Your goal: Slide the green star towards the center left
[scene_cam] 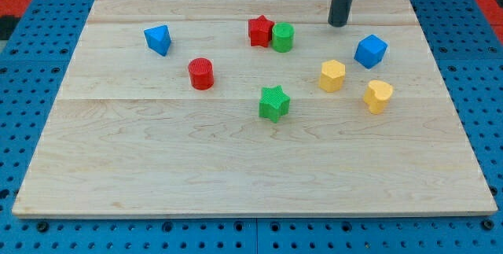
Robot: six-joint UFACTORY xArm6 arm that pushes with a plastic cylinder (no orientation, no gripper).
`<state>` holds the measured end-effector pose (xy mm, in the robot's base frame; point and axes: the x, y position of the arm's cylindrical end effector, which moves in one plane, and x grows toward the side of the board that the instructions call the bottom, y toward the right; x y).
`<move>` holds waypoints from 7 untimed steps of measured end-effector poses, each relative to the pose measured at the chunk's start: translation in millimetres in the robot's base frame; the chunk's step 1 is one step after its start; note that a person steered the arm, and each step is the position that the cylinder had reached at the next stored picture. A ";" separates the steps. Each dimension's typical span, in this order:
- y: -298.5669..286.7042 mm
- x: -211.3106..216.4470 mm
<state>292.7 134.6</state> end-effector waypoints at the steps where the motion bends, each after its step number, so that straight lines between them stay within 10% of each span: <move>1: -84.4 29.3; 4: -63.2 148.5; 7: -178.4 178.0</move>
<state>470.6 -43.7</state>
